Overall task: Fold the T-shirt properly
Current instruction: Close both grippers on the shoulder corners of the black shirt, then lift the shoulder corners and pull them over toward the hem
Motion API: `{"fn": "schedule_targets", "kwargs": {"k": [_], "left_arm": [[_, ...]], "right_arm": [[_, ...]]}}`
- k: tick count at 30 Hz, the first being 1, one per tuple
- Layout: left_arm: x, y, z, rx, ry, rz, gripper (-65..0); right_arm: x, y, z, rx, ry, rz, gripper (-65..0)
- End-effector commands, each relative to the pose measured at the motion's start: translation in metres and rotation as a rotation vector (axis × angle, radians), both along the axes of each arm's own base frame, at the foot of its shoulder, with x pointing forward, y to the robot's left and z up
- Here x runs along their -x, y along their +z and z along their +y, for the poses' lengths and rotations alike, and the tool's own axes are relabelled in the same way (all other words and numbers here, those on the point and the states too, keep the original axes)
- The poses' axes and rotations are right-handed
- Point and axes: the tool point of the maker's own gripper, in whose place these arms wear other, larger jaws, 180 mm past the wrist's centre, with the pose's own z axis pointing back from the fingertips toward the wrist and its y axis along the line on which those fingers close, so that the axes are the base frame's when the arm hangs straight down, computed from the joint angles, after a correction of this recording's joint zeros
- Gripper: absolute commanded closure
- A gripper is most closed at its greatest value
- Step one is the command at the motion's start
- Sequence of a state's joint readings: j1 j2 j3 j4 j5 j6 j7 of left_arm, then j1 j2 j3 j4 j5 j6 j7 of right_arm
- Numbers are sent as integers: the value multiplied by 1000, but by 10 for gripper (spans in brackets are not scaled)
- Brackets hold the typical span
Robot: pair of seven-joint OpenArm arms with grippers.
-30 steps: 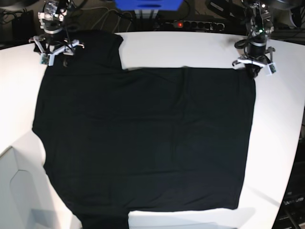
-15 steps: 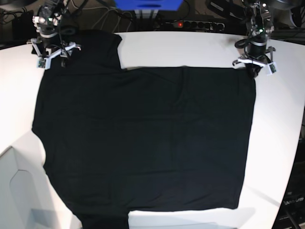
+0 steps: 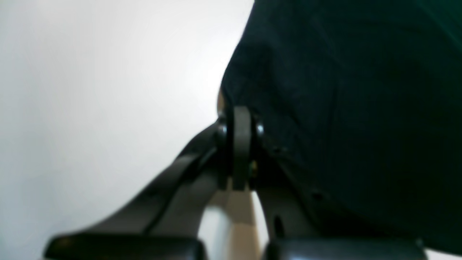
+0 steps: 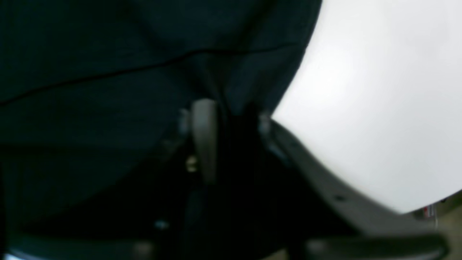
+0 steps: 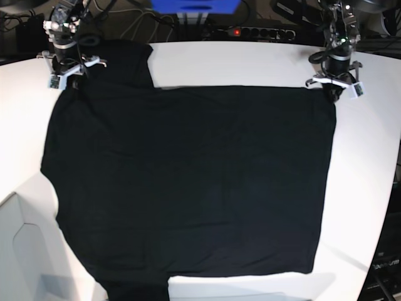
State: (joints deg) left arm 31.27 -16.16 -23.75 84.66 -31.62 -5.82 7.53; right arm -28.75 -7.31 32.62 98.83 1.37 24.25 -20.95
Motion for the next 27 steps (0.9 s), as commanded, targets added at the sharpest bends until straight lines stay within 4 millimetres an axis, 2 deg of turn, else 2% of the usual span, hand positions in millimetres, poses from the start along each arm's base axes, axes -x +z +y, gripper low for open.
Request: {"fn": "schedule_targets", "kwargs": {"k": [1,2,6,9,13,18,23,27], "left_arm": [[-3,8,3,-17,-11,-19,0],[-3,8,3,-17,-11,-19,0],[-3,10,6,-23,-5,-24,0],[-5,23,17,-43,25,-57,0],[-9,48,21,-69,25,-111,0],[-16,81,14,-100,-7,-181,0],[-16,96,5,-105,-13,-220,0],[-19,98,1,-94,-3,-238,0]], "right_arm": [[14,-10,4,-7,24,80,-36],[14,-8,3,-3,24,77,0],[5,7,0,25,31,37,0],[-3,22,-2,51,39,-1,0],[-13,47,-2,92,56,-56,0],[-25,74,-3,135,70,-121,0],[-33,86,-3,153,75,-162,0],[-49,94,-4,156,75,-202,0]]}}
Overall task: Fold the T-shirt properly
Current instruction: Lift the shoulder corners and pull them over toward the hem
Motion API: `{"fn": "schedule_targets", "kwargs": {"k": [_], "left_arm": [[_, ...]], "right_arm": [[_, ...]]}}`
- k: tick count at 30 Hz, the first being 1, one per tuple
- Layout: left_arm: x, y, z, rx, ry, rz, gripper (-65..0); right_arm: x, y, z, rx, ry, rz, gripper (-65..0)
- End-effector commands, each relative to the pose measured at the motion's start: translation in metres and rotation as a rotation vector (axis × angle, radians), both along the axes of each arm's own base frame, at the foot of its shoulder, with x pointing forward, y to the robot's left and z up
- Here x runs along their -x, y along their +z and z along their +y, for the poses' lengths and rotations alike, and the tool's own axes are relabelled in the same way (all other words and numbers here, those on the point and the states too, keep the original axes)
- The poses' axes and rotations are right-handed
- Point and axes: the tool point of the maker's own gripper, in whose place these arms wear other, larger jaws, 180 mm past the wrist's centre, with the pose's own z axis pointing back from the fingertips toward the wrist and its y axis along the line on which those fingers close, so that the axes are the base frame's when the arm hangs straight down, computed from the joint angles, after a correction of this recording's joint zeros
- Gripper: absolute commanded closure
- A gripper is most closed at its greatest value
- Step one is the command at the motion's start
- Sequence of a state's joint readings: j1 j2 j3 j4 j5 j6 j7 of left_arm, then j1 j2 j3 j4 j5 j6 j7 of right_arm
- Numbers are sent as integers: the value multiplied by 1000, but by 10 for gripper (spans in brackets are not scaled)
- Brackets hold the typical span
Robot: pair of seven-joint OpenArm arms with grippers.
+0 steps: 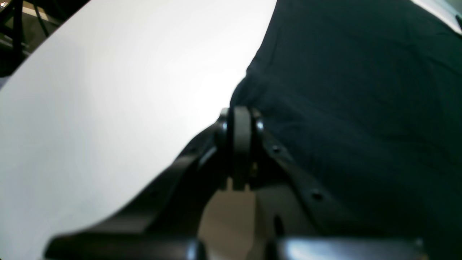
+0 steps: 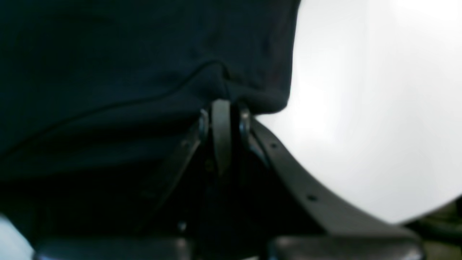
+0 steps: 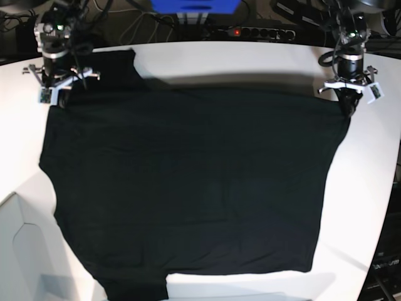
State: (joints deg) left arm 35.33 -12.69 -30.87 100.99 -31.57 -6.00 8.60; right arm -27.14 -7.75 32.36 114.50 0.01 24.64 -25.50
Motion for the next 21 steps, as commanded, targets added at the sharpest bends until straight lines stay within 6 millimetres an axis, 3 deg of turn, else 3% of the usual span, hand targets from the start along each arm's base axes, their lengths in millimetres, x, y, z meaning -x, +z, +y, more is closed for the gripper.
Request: {"fn": "schedule_targets", "kwargs": {"k": [1,9,12,17,21], "left_arm": [[-7,14,2,-26,-10,-48,0],[-53,25,-3,27,-27,-62,0],[-75,37,-5,39,-34,-98,0],[-115,63,-10,71,-54,-149,0],[-139,73,-10,100,-58,-165,0]], "right_arm": [[-10,14,1,14,23,-54,0],[-63,45,0,9,22,-205,0],[-84,53,-4,7,24,-248,0],[-129,43,-15,-33,28,-233,0],[-163,36,-21,-43,67,-216,0]]}}
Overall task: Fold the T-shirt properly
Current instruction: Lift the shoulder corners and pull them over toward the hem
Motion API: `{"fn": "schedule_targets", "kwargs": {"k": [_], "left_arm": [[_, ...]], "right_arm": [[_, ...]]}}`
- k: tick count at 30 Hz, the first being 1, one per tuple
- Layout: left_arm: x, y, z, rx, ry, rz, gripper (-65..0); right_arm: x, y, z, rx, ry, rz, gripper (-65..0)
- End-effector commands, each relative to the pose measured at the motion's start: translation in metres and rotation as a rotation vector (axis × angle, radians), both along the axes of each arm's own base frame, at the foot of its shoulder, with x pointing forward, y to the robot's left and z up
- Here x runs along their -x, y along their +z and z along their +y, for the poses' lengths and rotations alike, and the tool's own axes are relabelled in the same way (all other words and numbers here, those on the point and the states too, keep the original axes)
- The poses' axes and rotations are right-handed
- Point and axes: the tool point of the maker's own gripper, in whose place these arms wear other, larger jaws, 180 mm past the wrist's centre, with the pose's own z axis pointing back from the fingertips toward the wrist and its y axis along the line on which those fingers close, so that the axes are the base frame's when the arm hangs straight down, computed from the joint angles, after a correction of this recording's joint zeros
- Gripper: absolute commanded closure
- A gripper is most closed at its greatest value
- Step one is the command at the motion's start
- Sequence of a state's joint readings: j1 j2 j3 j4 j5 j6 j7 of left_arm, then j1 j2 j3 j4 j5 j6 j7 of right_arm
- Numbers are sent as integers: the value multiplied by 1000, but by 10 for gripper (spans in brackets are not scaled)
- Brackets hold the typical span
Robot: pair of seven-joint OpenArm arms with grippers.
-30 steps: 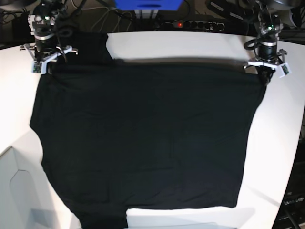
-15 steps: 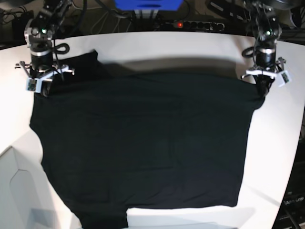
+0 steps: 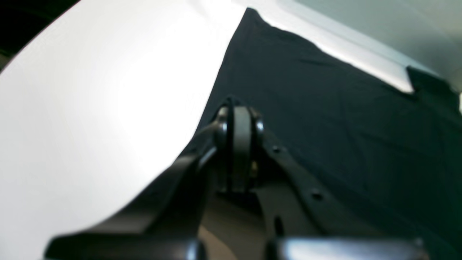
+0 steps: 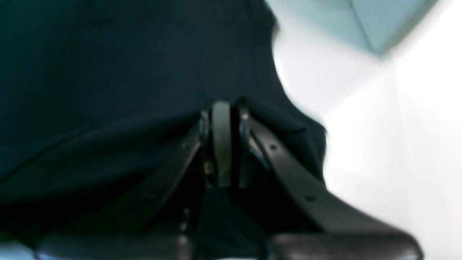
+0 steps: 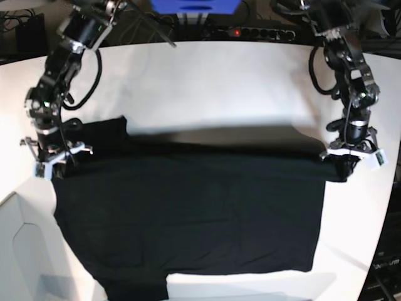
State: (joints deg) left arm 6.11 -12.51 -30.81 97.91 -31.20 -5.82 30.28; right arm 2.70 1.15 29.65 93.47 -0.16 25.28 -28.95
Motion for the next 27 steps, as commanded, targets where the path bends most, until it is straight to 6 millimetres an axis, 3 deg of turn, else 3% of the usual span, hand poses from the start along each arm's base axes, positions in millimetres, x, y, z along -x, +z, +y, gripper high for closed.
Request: {"fn": "schedule_targets", "kwargs": {"k": [1,4,13,15,21,27], "left_arm": [[-11,22,4,-21,4,-68,0],[-26,22,13,-41,25,-64,0],[-61,4,-4,-41,-7,-19,0],[-68,2,-4,-20,-1,-18,0],[-81,-2,-1,7,7,-9,0],[-84,-19,1,35,16,30,0]], "right_arm": [[-17,20,-4,21,14,-64,0],[-42,25,-5,23,41,-74,0],[-94,23,-14,-38,51,-51,0],[-105,19,-9,-52,71,-34,0],[-123,13,-8,-87,82,-54,0],[-125,-2,-11,-110,75,-52,0]]}}
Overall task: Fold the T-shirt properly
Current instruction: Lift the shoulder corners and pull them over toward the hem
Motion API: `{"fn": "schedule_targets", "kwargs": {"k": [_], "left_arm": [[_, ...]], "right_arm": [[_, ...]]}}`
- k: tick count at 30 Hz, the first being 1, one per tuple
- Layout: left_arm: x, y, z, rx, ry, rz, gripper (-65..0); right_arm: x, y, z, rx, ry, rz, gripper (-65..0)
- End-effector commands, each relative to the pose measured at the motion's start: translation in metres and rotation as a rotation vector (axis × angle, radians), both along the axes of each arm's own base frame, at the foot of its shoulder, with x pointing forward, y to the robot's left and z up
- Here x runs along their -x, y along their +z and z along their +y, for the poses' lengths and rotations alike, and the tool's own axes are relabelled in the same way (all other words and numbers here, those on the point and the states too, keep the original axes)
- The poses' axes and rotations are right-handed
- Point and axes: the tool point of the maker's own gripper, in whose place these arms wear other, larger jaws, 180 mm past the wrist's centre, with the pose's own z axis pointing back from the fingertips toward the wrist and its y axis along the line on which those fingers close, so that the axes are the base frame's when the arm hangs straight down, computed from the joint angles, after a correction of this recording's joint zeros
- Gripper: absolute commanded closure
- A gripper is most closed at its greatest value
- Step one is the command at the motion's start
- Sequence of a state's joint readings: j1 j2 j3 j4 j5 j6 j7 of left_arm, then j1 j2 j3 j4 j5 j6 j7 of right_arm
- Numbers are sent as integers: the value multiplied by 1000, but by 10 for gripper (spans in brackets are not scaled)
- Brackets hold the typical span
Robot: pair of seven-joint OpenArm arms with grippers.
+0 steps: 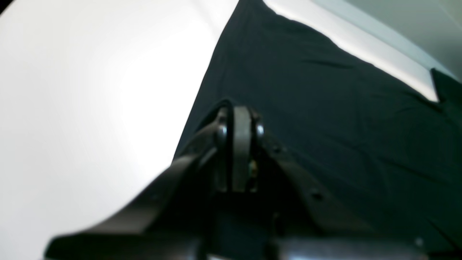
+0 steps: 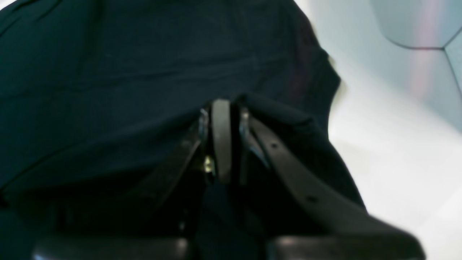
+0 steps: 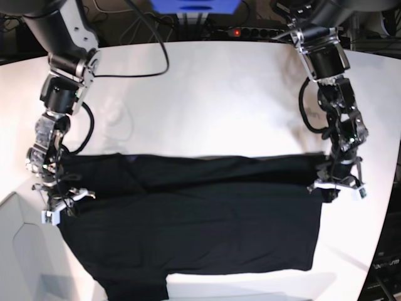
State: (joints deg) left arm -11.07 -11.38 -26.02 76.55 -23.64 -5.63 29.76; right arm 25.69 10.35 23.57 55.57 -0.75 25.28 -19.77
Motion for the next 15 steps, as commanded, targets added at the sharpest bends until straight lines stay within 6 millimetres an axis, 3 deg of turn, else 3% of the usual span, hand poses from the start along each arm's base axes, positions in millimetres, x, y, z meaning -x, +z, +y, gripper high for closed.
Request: {"fn": "schedule_targets", "kwargs": {"k": [1,7,15], "left_arm": [[-9,19,5,-16,6,-56,0],[-12,15,6,-5,9,-47,0],[-20,17,6,8,10,-49,-2]], "right_arm": [[-15,27,-7,4,-10,-88,0],[-18,28,-7,-5,-15,-123,0],[-30,44,-6,-6,-13,-150,0]]}}
